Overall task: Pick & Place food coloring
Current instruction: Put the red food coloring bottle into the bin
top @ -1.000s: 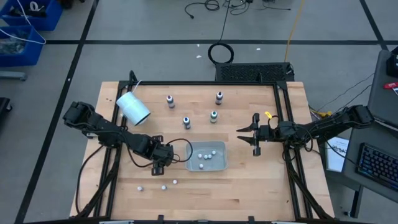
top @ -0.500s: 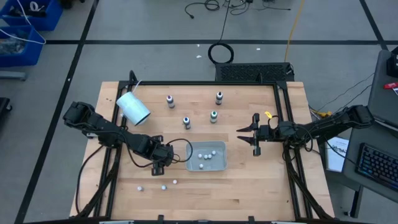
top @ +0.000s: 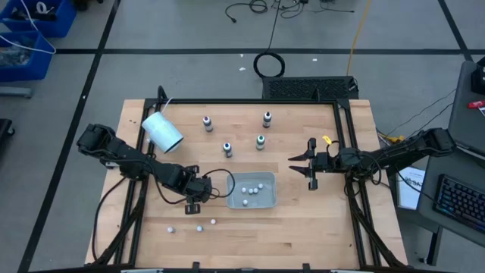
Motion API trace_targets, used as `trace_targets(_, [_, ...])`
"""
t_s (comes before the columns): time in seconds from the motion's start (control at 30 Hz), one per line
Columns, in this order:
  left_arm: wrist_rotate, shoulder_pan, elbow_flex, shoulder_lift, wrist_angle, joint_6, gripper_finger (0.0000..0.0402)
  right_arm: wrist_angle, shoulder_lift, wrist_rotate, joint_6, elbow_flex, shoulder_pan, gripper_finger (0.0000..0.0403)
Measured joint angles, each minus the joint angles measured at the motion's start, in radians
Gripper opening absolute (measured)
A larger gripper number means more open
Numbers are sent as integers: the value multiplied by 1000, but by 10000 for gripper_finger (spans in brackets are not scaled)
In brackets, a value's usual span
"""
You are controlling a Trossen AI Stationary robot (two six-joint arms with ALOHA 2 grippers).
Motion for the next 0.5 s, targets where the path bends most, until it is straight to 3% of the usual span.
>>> trace_targets(0.2, [0, 0, 0, 0, 7, 2, 78, 0, 0, 0, 0, 0, 0, 105])
trace_targets(0.5, [6, 0, 0, 0, 7, -3, 67, 0, 0, 0, 0, 0, 0, 105])
